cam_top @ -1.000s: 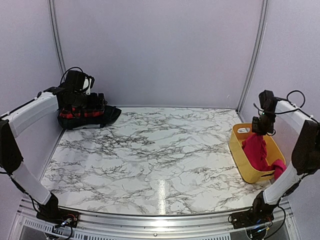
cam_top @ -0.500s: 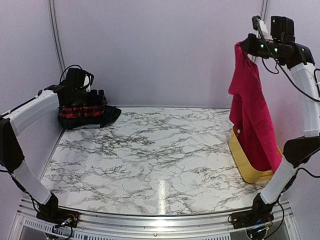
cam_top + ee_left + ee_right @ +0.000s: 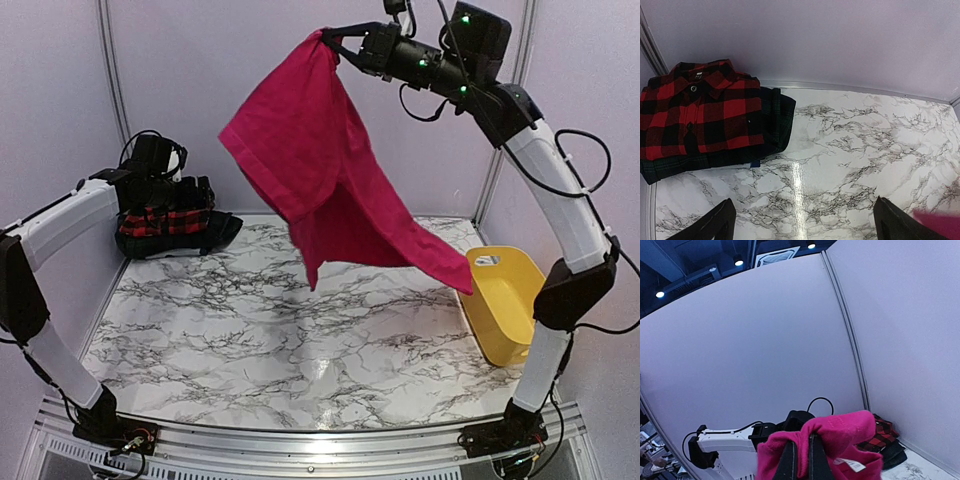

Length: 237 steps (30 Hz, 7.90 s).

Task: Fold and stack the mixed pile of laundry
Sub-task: Place the crumpled T-shirt at the center of the board, then flatten out the crumpled T-shirt at the center of the board.

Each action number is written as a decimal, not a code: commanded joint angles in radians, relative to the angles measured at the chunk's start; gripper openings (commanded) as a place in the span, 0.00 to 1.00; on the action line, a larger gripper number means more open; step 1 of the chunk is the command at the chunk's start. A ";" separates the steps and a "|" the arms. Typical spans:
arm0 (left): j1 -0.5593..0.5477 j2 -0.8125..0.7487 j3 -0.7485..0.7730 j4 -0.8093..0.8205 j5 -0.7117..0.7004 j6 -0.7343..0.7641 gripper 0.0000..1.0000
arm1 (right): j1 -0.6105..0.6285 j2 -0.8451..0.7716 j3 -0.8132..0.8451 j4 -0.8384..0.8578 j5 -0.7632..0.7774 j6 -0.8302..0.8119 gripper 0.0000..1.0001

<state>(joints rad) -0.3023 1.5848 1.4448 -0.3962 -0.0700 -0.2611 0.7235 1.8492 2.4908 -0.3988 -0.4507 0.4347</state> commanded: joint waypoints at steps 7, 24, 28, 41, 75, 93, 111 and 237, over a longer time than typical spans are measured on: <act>0.000 0.018 -0.039 0.037 0.065 -0.012 0.99 | -0.328 -0.221 -0.642 0.200 -0.034 0.097 0.00; -0.224 -0.025 -0.345 0.039 0.425 0.140 0.81 | -0.394 -0.207 -1.103 -0.278 0.088 -0.279 0.77; -0.349 0.010 -0.388 0.034 0.479 0.112 0.70 | -0.361 -0.102 -1.051 -0.351 0.062 -0.327 0.74; -0.499 0.196 -0.407 0.055 0.412 0.025 0.60 | -0.209 0.142 -0.968 -0.327 0.228 -0.204 0.78; -0.374 -0.085 0.007 -0.104 0.418 0.457 0.00 | -0.361 -0.520 -1.252 -0.281 -0.013 -0.412 0.83; -0.433 -0.103 0.024 -0.104 0.630 0.536 0.00 | 0.046 -0.051 -0.875 0.029 -0.243 -0.558 0.83; -0.150 -0.207 -0.425 0.319 0.267 0.046 0.99 | -0.215 -0.100 -0.506 -0.029 0.055 -0.338 0.00; -0.451 -0.102 0.699 0.155 -0.249 0.680 0.00 | -0.369 -0.597 -0.590 0.342 0.314 -0.367 0.00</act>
<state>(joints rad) -0.7769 1.4223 2.1395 -0.2996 -0.1635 0.3843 0.3664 1.1938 1.9102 -0.0998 -0.3733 0.0895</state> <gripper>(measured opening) 0.007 0.002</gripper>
